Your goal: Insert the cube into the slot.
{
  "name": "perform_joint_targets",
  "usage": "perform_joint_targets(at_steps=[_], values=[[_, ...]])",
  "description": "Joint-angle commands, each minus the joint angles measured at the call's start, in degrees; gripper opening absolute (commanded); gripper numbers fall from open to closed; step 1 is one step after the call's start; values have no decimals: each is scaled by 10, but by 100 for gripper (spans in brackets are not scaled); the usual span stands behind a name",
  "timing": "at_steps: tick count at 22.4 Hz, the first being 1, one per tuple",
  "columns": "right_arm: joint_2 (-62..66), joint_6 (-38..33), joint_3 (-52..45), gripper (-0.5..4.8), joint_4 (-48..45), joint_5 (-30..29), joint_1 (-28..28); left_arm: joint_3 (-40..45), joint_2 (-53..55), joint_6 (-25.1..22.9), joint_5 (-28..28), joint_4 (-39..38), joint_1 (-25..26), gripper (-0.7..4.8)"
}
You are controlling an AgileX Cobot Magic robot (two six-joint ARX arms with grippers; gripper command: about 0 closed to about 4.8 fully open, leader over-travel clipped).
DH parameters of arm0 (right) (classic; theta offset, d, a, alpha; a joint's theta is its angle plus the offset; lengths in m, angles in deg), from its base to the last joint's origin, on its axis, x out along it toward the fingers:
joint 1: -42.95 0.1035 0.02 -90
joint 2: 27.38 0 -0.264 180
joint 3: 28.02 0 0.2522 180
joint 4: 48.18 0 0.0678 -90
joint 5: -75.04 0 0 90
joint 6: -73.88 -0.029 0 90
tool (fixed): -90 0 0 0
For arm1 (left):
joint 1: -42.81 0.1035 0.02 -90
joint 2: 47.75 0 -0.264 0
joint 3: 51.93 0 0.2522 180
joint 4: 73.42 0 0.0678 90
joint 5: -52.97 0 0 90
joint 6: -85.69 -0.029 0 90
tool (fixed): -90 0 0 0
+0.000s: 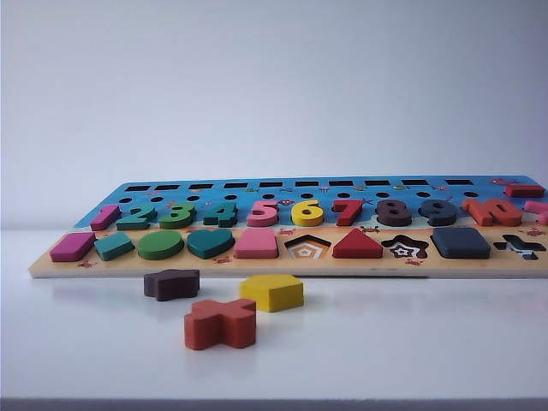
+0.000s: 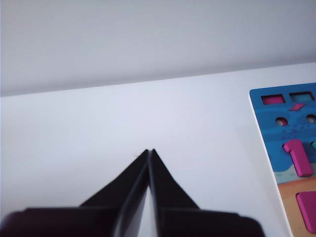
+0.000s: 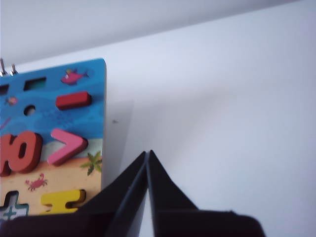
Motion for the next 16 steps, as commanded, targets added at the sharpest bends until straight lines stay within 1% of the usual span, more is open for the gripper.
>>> perform_joint_targets(at_steps=[1,5,16], values=[[-2,-1,-4,-5,-7,0,0,22,-22,-3,-1,14,0,9],[-2,-1,-4,-5,-8,0,0,42,-22,-5,-1,14,-1,9],[-2,-1,-4,-4,-10,1,0,42,-22,-3,-1,8,-1,10]])
